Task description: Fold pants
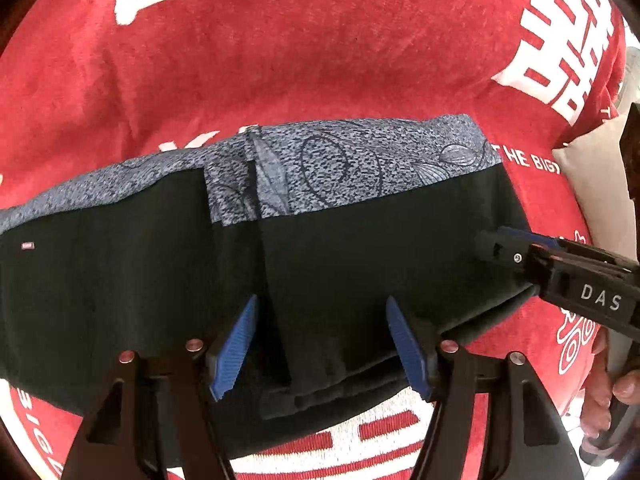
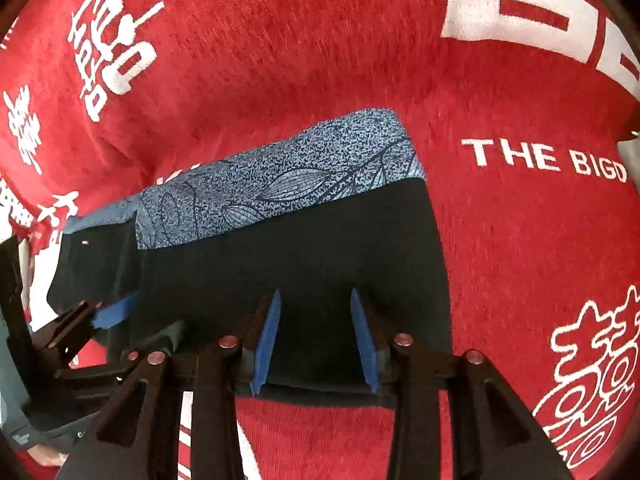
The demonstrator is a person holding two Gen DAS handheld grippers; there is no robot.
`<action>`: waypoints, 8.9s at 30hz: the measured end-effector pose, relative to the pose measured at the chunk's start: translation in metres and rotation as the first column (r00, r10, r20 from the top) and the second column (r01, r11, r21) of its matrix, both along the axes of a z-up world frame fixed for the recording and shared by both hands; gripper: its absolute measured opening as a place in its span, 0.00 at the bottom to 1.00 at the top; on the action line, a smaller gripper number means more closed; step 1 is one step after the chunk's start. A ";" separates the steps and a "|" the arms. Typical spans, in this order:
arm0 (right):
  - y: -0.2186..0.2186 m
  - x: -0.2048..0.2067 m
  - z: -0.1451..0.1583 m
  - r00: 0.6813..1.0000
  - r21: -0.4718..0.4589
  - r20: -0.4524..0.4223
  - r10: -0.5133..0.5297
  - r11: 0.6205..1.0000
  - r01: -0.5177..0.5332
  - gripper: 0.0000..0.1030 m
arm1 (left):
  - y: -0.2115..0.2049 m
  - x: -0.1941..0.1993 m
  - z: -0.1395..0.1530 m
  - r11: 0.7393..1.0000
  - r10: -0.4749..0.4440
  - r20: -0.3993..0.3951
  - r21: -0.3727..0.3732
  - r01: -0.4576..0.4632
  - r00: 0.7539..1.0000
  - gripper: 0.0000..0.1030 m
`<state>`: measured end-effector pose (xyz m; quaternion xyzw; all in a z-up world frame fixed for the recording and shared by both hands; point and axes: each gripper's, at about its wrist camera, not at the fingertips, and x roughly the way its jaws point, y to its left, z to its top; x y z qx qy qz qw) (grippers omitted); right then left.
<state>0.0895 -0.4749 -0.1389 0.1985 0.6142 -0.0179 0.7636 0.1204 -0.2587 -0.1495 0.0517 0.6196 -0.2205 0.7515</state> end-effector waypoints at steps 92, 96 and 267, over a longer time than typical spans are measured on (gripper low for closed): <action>0.217 0.029 -0.049 0.926 -0.316 -0.160 0.341 0.871 -0.375 1.00 | 0.388 0.006 0.007 0.508 0.692 -0.209 -0.539 -0.671 0.691 0.77; 0.218 0.027 -0.045 0.928 -0.319 -0.160 0.336 0.872 -0.370 1.00 | 0.385 0.017 -0.020 0.553 0.696 -0.230 -0.432 -0.712 0.680 0.77; 0.039 -0.060 0.005 0.990 0.002 -0.137 -0.024 1.000 0.025 0.69 | 0.082 0.006 0.038 0.972 0.163 0.050 0.164 -0.169 0.985 0.99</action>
